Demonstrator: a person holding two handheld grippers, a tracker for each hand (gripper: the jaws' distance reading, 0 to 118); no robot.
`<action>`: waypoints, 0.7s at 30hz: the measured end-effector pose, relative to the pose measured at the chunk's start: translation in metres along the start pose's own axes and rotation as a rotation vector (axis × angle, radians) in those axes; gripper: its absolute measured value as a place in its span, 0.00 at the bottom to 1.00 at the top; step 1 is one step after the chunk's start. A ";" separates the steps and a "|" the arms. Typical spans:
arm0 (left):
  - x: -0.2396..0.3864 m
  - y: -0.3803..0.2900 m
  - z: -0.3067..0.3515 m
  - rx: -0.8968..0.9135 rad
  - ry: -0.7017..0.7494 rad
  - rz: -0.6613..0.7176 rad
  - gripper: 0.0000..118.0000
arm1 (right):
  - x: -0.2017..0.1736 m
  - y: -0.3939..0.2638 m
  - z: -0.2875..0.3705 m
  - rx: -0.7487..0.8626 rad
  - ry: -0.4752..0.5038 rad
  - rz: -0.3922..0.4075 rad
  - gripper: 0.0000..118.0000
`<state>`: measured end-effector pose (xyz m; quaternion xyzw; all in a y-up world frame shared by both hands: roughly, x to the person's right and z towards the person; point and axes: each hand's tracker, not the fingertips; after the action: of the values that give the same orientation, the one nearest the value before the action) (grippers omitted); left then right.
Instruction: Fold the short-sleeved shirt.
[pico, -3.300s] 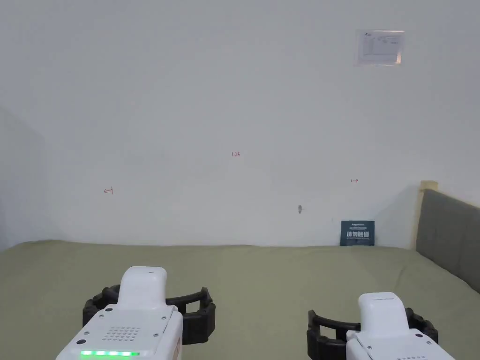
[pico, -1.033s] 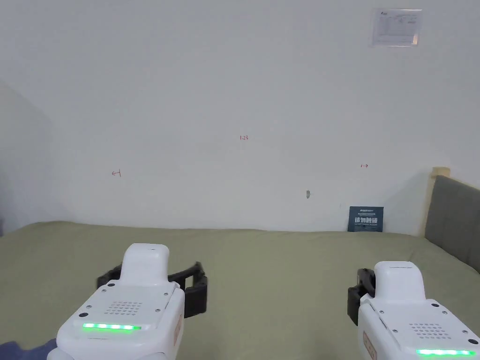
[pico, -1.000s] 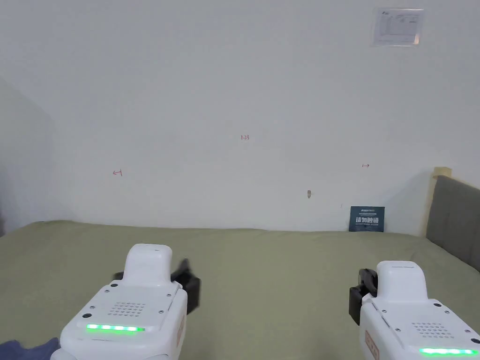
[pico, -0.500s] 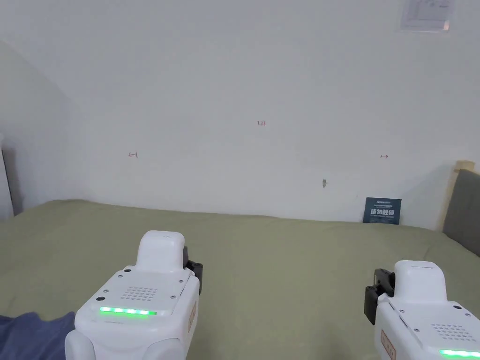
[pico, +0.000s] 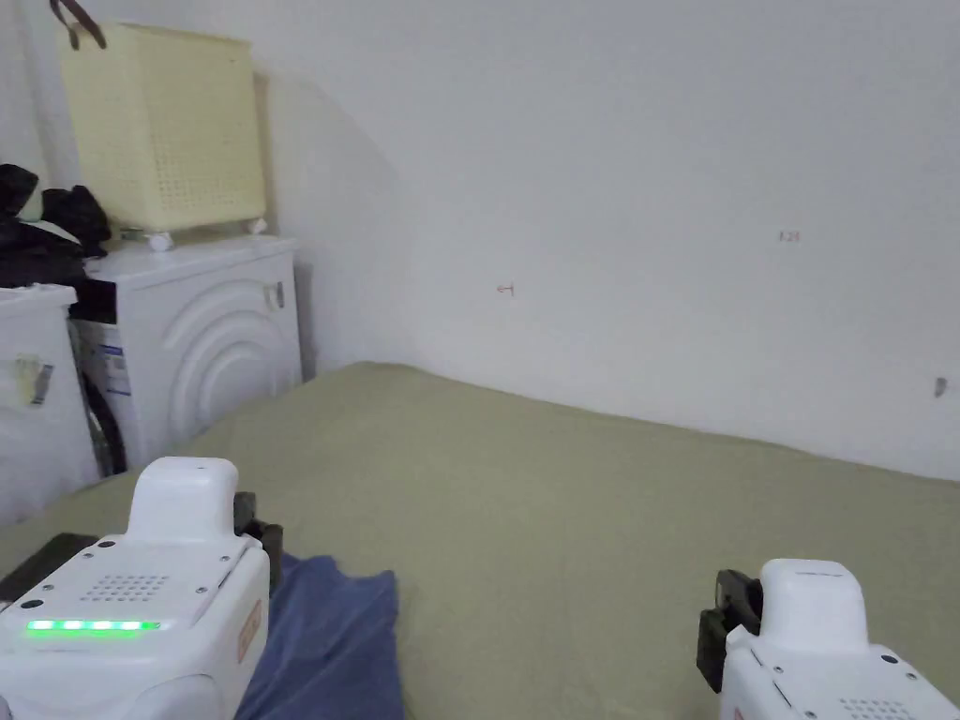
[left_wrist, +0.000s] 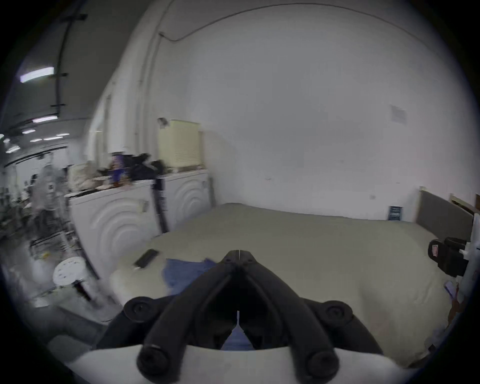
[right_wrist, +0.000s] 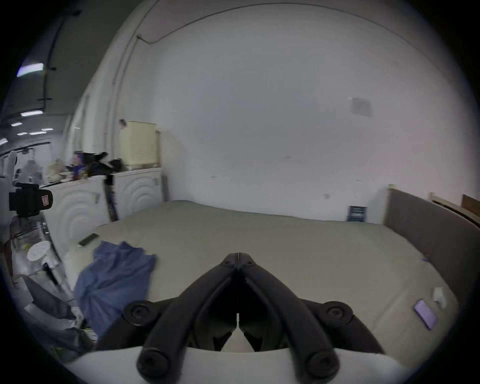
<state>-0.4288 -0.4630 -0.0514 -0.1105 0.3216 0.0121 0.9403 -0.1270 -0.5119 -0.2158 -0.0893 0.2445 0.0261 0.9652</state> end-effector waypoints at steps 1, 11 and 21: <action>-0.013 -0.002 0.002 0.000 0.038 -0.001 0.00 | -0.012 0.000 -0.005 0.005 0.031 0.006 0.00; -0.071 -0.021 0.003 -0.048 0.157 0.043 0.00 | -0.069 -0.003 -0.034 -0.014 0.157 0.009 0.00; -0.063 -0.048 -0.062 -0.187 0.061 0.061 0.00 | -0.070 -0.023 -0.048 -0.066 0.158 0.011 0.00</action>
<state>-0.5115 -0.5203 -0.0510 -0.1881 0.3508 0.0673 0.9149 -0.2089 -0.5436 -0.2203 -0.1213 0.3192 0.0324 0.9393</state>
